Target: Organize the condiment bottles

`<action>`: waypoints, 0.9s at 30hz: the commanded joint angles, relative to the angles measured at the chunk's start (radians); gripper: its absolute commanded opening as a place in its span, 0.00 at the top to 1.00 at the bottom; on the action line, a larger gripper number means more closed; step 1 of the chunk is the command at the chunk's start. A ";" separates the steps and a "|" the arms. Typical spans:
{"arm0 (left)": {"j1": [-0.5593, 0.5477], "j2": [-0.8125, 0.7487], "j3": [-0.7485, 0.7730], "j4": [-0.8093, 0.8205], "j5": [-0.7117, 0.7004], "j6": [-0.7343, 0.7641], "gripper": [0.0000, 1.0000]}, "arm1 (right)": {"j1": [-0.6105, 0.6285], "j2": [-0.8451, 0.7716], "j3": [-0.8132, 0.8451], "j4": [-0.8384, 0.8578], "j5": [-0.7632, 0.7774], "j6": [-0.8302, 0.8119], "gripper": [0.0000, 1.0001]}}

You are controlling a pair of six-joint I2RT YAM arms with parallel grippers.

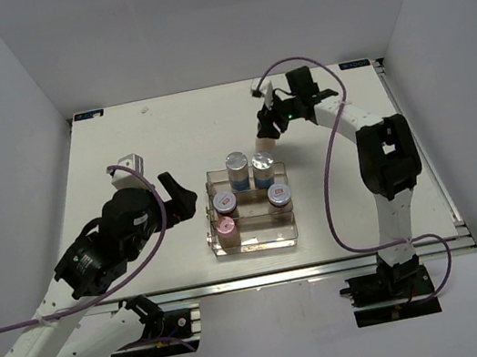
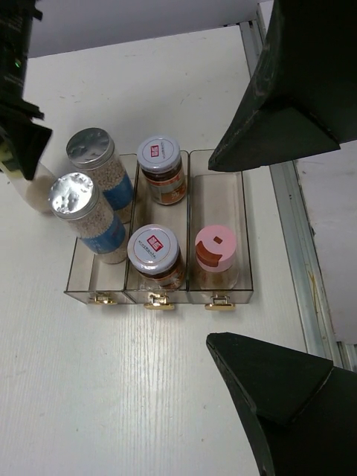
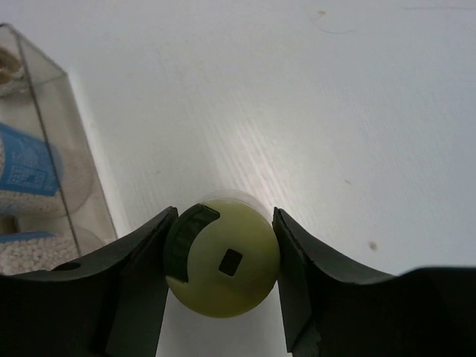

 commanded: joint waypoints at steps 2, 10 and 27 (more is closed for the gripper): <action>-0.001 -0.008 0.000 -0.001 -0.030 0.000 0.02 | -0.141 -0.153 0.115 0.117 0.049 0.200 1.00; -0.003 -0.021 -0.042 0.043 -0.067 0.009 0.02 | -0.181 -0.377 0.013 -0.279 -0.099 -0.070 1.00; -0.001 -0.008 -0.066 0.117 -0.072 0.055 0.02 | 0.050 -0.626 -0.213 -0.991 -0.452 -0.752 1.00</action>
